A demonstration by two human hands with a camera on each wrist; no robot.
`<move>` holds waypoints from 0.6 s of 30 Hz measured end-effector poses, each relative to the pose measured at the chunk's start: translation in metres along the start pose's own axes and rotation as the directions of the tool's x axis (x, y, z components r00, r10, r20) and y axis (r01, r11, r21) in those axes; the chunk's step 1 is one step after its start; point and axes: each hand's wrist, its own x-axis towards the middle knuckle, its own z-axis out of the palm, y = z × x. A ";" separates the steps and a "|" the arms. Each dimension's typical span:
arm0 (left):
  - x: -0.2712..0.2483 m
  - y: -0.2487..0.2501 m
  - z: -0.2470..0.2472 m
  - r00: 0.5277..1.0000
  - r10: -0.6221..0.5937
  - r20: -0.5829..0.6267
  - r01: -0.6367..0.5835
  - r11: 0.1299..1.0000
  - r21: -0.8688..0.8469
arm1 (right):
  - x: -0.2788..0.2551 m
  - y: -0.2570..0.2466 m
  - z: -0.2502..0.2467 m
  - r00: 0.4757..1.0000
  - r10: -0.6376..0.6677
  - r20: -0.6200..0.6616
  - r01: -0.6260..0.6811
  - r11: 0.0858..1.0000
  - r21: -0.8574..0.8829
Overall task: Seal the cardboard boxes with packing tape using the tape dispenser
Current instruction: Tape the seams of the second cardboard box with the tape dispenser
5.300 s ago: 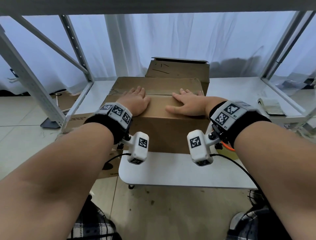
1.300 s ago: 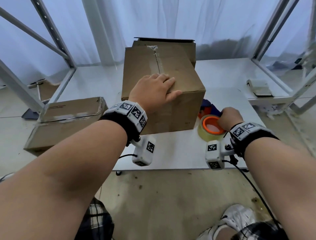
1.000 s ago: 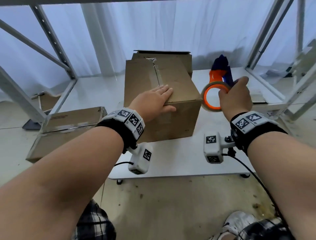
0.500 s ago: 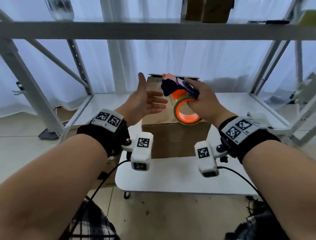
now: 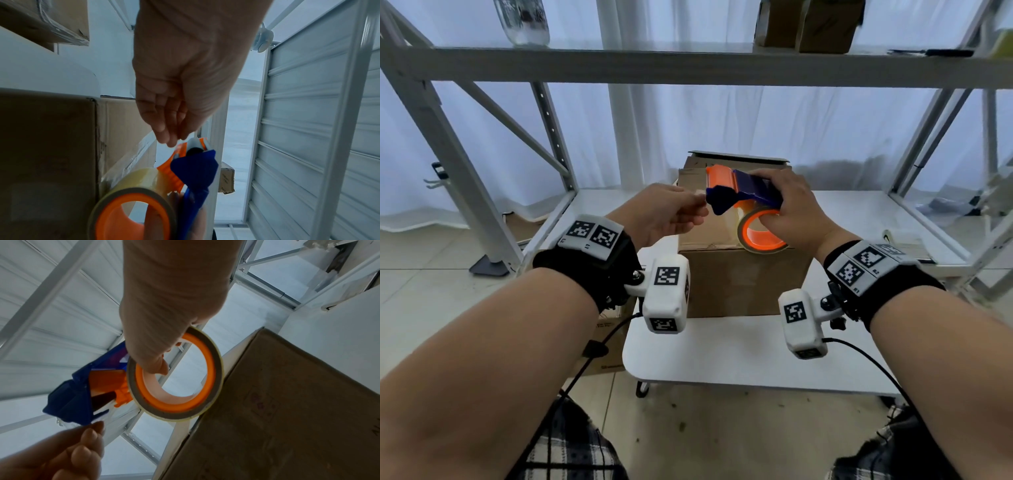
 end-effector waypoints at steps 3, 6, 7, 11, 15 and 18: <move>0.000 0.008 0.003 0.999 -0.001 -0.051 0.002 1.000 0.020 | -0.002 0.002 -0.001 1.000 0.001 0.009 -0.001 1.000 0.007; 0.000 0.017 0.005 0.996 0.053 -0.074 -0.049 0.997 0.055 | -0.002 -0.001 -0.002 0.999 0.011 0.030 -0.011 1.000 0.007; 0.000 0.019 0.006 0.994 0.080 -0.080 -0.073 0.993 0.096 | -0.002 -0.002 -0.004 0.999 0.018 0.050 -0.019 1.000 0.004; -0.004 0.024 0.010 0.986 0.168 -0.004 -0.162 0.961 0.225 | 0.000 -0.011 -0.012 0.987 0.061 0.149 -0.068 0.997 0.040; -0.008 0.027 0.015 0.979 0.193 0.065 -0.203 0.956 0.214 | 0.000 -0.024 -0.015 0.986 0.016 0.165 -0.016 1.000 0.001; -0.008 0.021 0.011 0.976 0.215 0.010 -0.208 0.930 0.304 | -0.001 -0.031 -0.014 0.983 0.027 0.179 -0.002 0.991 -0.137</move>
